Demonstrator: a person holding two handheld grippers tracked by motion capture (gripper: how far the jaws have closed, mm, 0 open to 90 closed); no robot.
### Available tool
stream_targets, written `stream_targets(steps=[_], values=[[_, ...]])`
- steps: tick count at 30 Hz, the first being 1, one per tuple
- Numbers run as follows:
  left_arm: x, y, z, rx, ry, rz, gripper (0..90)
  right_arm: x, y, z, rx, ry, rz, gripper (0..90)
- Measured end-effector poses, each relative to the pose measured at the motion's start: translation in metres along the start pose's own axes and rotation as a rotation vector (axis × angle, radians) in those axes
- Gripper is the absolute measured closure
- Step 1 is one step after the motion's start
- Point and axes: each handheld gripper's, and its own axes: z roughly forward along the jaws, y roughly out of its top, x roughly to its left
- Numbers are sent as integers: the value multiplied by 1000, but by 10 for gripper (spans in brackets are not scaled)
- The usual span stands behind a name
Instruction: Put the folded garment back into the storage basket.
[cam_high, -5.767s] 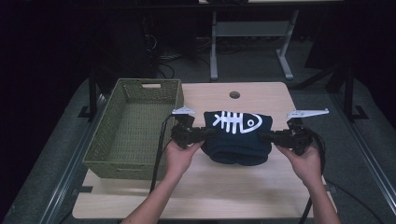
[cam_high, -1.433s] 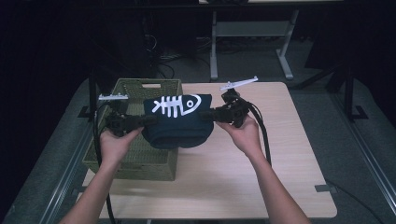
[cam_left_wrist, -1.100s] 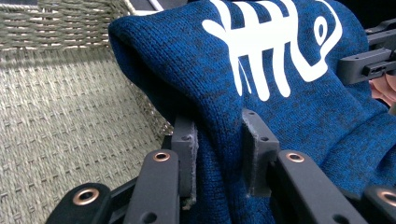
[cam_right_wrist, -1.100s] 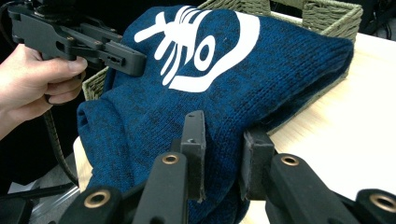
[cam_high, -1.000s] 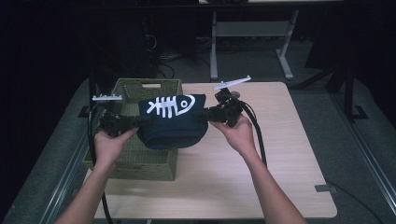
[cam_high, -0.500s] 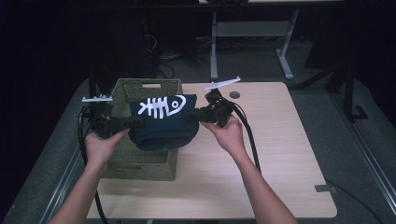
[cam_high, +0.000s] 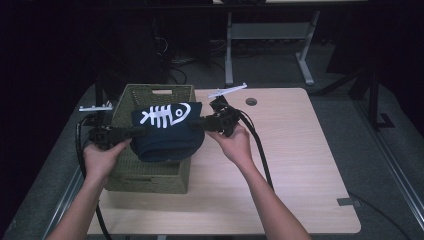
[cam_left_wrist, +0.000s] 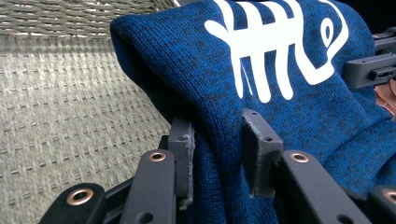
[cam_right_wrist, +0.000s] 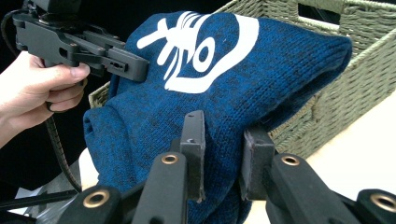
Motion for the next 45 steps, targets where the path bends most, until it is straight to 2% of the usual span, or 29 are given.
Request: stream_targets(steps=[12, 25, 45], values=[[12, -2, -10, -3, 24, -22, 663, 3, 1, 18, -1, 18, 12, 738], [25, -7, -21, -13, 54, -43, 659, 7, 2, 38, 11, 33, 5, 735], [47, -16, -27, -16, 101, -84, 625, 10, -1, 68, 25, 49, 30, 725]])
